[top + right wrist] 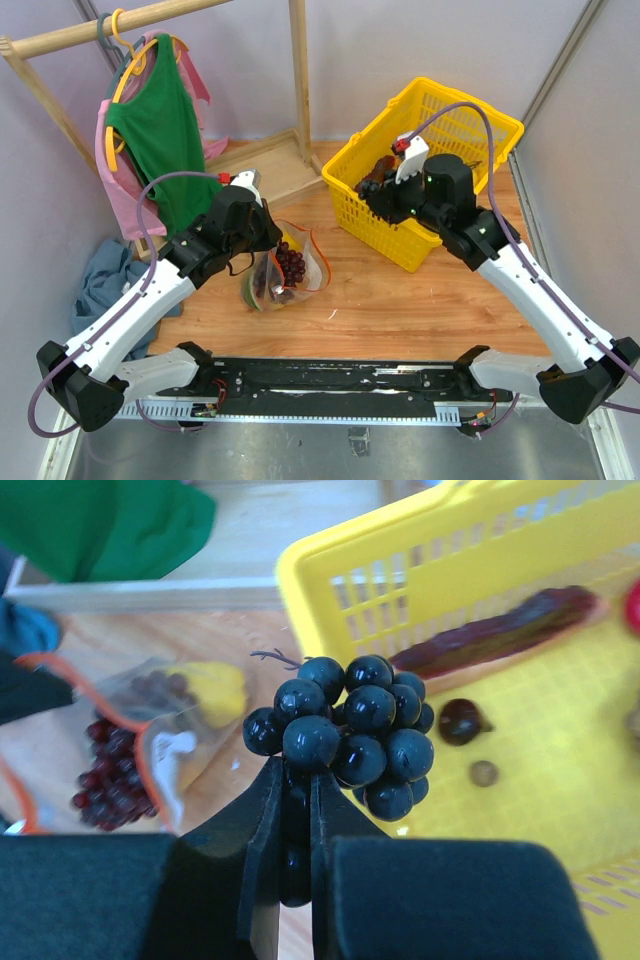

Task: Place the food in the zip-top bag and seal the zipper
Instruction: Pick up the fake fruit from the bin, then place the fake fruit in the zipper food storage bag.

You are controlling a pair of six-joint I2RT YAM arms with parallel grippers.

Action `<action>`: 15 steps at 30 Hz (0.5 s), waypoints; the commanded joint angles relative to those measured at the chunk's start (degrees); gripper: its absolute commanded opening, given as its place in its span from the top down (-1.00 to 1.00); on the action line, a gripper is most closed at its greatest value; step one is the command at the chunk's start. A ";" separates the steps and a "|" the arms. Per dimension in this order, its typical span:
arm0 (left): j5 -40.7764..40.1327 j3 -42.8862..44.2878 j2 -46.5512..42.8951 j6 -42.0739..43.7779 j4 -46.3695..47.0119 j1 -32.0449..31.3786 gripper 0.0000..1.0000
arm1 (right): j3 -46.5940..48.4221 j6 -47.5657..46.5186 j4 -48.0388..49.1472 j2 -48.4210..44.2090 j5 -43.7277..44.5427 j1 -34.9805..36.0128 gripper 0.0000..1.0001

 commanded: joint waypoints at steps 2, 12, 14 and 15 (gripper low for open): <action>0.44 1.03 0.42 -0.42 2.82 0.31 0.99 | -1.11 0.76 0.89 -2.23 -7.69 6.39 0.99; 0.64 0.58 -0.24 -0.57 2.54 0.31 0.99 | -6.13 1.75 8.07 -4.07 -16.85 16.89 0.99; 1.00 0.64 -0.19 -0.59 2.48 0.31 0.99 | -6.95 1.74 10.43 -3.09 -17.24 17.79 0.99; 1.36 0.75 -0.24 -0.70 2.47 0.31 0.99 | -7.40 1.73 11.08 -2.39 -17.12 18.03 0.99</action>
